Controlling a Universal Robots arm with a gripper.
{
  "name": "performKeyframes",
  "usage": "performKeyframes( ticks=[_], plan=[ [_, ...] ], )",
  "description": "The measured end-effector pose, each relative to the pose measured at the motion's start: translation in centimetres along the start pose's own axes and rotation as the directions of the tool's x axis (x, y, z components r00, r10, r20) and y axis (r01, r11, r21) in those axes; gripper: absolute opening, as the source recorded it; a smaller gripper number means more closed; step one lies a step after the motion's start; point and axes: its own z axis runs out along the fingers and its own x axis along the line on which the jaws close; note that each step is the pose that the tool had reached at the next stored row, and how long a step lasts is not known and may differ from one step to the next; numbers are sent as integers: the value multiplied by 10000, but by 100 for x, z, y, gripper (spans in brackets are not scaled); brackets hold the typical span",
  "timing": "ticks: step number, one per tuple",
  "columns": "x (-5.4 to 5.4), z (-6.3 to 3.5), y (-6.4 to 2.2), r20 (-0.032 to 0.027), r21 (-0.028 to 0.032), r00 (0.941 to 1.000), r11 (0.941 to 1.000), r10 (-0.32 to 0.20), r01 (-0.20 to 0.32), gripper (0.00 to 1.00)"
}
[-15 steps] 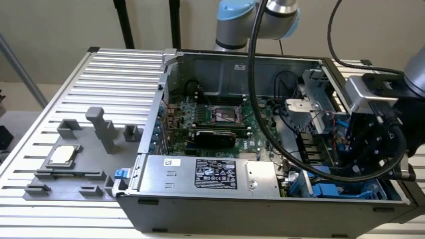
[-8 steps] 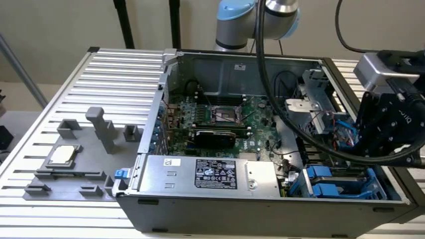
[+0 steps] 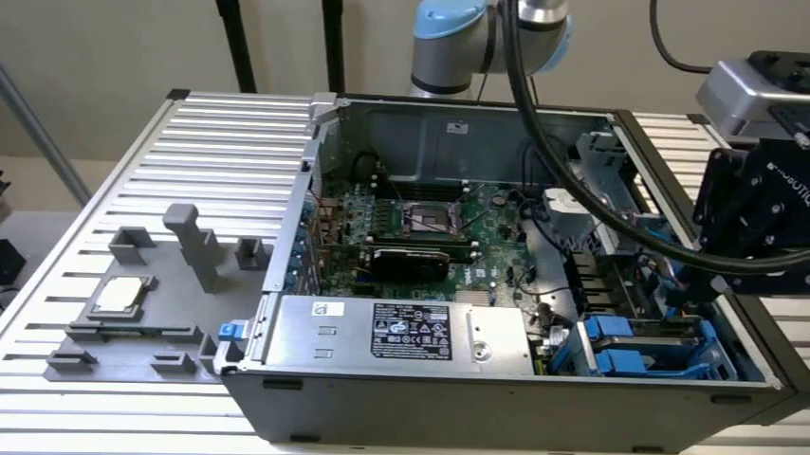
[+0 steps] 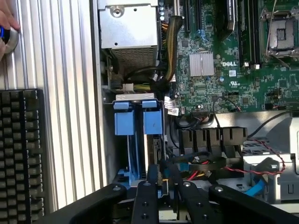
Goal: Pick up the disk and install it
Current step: 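Insert the first disk wire, then insert the second disk wire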
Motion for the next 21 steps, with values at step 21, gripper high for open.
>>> performKeyframes(
  ticks=[21],
  plan=[
    [-85, 94, 72, -218, 21, 9998, 10000, 31, -30, 100]
  ],
)
